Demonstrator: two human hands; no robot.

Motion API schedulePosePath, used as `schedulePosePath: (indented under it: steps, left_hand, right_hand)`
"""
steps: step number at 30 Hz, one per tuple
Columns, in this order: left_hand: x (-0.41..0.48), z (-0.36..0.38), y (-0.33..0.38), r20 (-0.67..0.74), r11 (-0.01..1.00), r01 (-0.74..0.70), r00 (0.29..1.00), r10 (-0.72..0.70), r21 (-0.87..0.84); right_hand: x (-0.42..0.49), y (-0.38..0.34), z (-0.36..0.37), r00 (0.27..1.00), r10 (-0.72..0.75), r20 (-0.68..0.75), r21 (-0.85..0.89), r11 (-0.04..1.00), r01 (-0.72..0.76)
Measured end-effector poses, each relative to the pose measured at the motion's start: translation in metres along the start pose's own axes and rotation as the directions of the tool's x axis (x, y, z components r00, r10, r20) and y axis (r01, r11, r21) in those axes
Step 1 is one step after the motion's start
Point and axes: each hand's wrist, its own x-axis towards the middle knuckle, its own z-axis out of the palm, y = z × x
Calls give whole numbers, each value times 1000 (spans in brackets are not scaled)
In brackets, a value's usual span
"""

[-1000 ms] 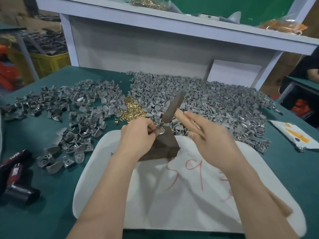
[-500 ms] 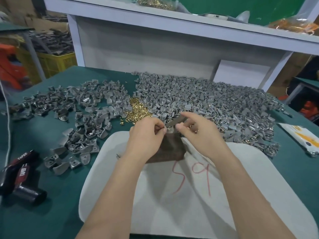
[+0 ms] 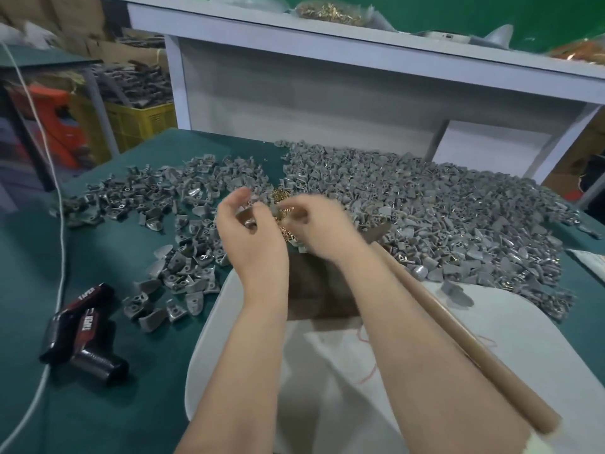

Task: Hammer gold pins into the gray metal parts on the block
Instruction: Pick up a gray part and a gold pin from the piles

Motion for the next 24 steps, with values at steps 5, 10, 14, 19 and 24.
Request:
schedulePosePath:
  steps: [5, 10, 14, 19, 24]
  left_hand:
    - [5, -6, 6, -170, 992, -125, 978, 119, -24]
    - [12, -10, 2, -214, 993, -20, 977, -4, -113]
    - [12, -8, -5, -4, 995, 100, 995, -100, 16]
    - [6, -6, -5, 182, 993, 60, 980, -79, 103]
    - [8, -5, -3, 65, 982, 154, 987, -147, -107]
  right_hand:
    - [6, -40, 42, 928, -113, 356, 138, 988, 67]
    - [12, -41, 38, 965, -108, 239, -69, 989, 128]
    - [4, -15, 7, 982, -78, -173, 112, 989, 99]
    - [-17, -1, -21, 969, -201, -146, 120, 968, 219]
    - [-2, 11, -10, 1000, 16, 0, 16, 1000, -16]
